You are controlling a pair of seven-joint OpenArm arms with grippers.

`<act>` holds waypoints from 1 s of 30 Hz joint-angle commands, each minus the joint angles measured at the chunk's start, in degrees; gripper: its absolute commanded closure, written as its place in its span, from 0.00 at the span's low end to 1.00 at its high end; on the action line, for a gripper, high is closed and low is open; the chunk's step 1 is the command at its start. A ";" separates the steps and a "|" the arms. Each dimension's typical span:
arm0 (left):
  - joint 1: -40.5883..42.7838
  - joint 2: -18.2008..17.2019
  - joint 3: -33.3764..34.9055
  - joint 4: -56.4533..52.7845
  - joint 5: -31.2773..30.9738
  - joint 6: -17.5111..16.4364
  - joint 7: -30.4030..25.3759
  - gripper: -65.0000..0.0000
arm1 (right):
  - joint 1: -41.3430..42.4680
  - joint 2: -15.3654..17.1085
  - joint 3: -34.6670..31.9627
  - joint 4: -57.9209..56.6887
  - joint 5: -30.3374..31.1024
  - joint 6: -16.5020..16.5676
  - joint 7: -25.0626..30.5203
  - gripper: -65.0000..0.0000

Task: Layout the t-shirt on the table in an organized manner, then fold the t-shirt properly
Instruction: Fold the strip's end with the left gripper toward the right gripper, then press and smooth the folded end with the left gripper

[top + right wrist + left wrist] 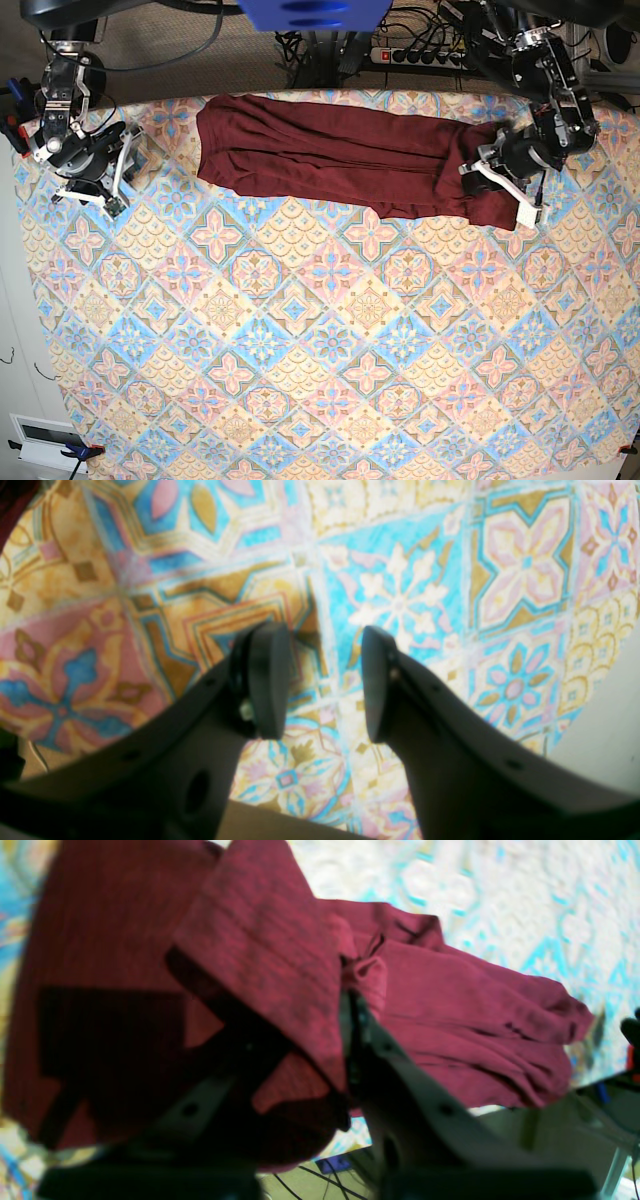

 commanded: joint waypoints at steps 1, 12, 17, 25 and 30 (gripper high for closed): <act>-0.44 -0.32 -0.40 0.91 -0.82 -0.09 -0.58 1.00 | 0.43 1.12 0.54 1.00 0.15 -0.25 0.56 0.64; -0.44 -0.41 -0.66 1.79 0.14 -0.09 -0.71 0.55 | 0.34 1.12 0.63 1.00 0.15 -0.25 0.56 0.64; -0.18 -0.41 -0.31 4.26 -0.30 -0.53 -2.55 0.19 | 0.34 1.12 0.63 1.00 0.15 -0.25 0.56 0.64; 0.00 -0.58 -3.83 6.45 -8.73 -0.53 -2.29 0.21 | 0.34 1.12 0.71 1.00 0.15 -0.25 0.56 0.64; 2.11 -5.59 -3.65 6.28 -7.24 -0.53 -2.38 0.28 | 0.51 1.12 0.71 1.00 0.15 -0.25 0.74 0.64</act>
